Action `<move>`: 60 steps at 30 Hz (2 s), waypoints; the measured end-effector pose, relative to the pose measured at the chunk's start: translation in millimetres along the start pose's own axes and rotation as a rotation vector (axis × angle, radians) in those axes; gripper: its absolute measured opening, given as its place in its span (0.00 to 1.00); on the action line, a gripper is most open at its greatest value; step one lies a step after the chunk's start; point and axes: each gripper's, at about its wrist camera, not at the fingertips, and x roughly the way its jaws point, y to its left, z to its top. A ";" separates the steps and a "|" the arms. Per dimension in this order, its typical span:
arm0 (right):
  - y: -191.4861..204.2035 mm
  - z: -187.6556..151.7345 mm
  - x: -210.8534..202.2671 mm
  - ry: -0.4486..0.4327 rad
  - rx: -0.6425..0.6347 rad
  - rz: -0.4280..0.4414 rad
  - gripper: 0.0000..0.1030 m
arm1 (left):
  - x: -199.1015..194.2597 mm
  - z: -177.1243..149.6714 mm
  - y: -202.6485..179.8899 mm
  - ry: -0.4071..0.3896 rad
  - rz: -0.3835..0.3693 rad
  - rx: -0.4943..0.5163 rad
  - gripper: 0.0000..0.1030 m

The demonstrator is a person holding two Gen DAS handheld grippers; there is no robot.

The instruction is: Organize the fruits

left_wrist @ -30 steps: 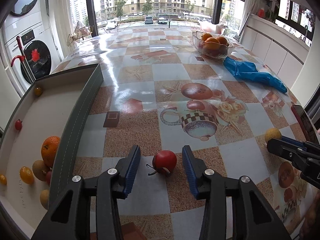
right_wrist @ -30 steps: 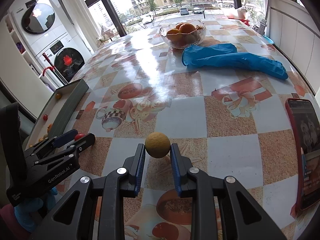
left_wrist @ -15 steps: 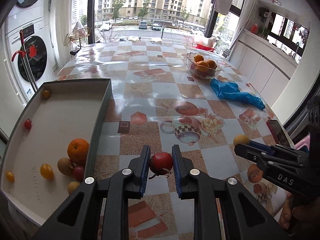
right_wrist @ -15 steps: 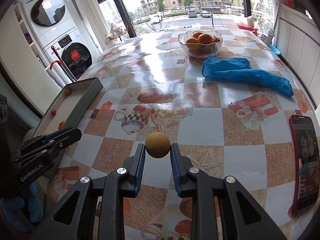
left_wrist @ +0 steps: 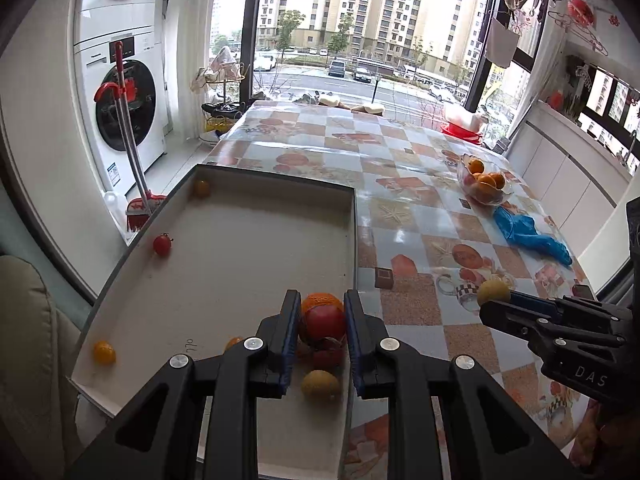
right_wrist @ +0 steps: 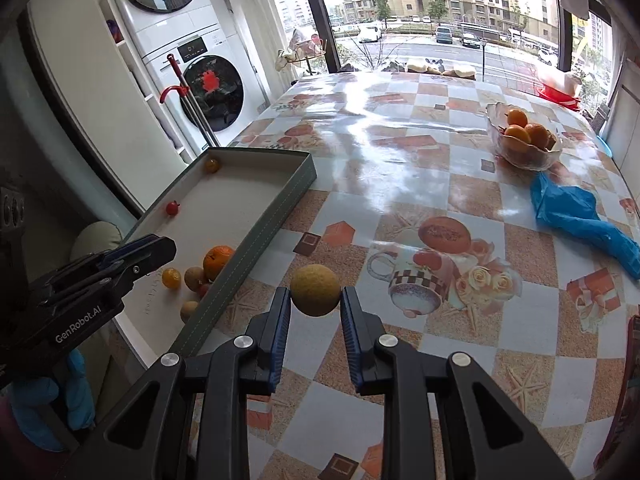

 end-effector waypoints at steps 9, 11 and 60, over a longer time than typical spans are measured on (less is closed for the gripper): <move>57.6 22.2 33.2 0.047 -0.114 0.042 0.27 | 15.2 -5.2 38.3 0.019 0.068 -0.045 0.23; 68.0 26.5 42.5 0.059 -0.132 0.046 0.27 | 20.0 -7.4 43.2 0.028 0.084 -0.049 0.23; 91.8 45.9 64.8 0.208 -0.171 -0.031 1.00 | 26.6 -15.9 43.6 0.171 0.143 -0.065 1.00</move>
